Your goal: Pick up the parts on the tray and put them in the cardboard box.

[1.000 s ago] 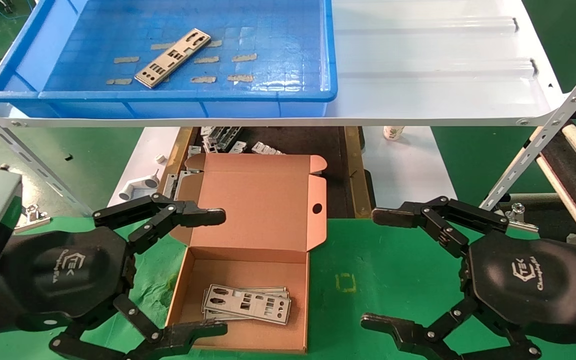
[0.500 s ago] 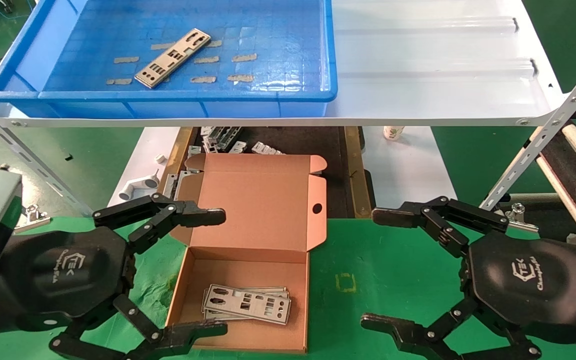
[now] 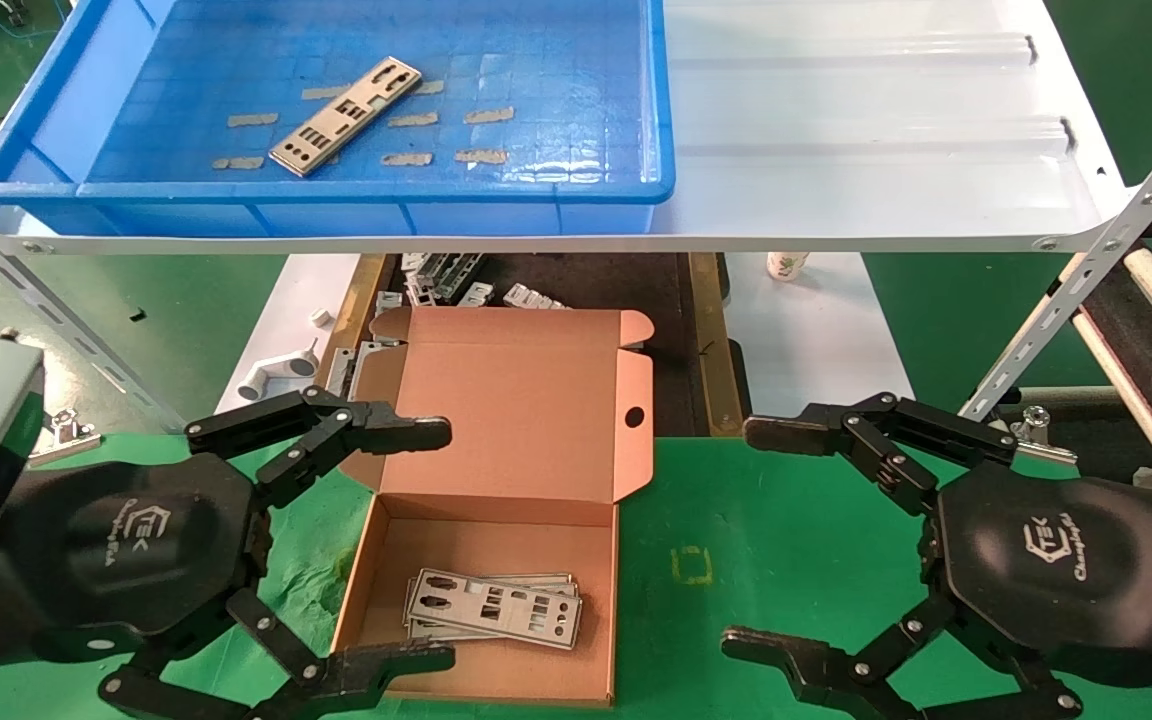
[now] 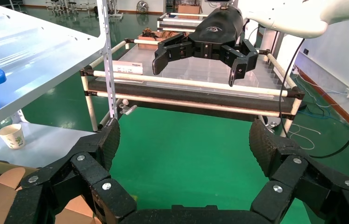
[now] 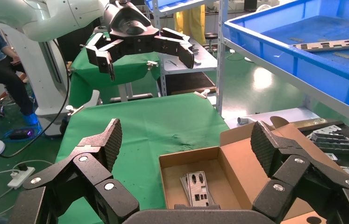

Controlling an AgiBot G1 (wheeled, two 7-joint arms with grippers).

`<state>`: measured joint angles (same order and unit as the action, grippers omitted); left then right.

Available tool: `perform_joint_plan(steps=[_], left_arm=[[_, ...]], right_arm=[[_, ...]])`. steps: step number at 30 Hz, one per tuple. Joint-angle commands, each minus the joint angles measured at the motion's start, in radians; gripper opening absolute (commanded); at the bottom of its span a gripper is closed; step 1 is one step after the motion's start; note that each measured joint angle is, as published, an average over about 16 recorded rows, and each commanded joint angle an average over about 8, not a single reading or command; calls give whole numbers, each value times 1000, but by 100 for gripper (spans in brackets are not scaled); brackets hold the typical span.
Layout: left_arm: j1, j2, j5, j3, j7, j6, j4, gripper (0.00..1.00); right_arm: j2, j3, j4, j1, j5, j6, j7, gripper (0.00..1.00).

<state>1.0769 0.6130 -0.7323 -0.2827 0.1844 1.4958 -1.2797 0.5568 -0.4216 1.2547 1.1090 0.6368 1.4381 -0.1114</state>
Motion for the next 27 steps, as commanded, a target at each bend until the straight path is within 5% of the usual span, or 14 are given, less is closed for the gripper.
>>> perform_joint_plan(steps=[1, 27], left_arm=[[0, 0, 0, 0, 0, 0, 0, 100], [0, 0, 0, 0, 0, 0, 0, 100]], right_arm=[[0, 0, 0, 0, 0, 0, 0, 100], [0, 0, 0, 0, 0, 0, 0, 100]])
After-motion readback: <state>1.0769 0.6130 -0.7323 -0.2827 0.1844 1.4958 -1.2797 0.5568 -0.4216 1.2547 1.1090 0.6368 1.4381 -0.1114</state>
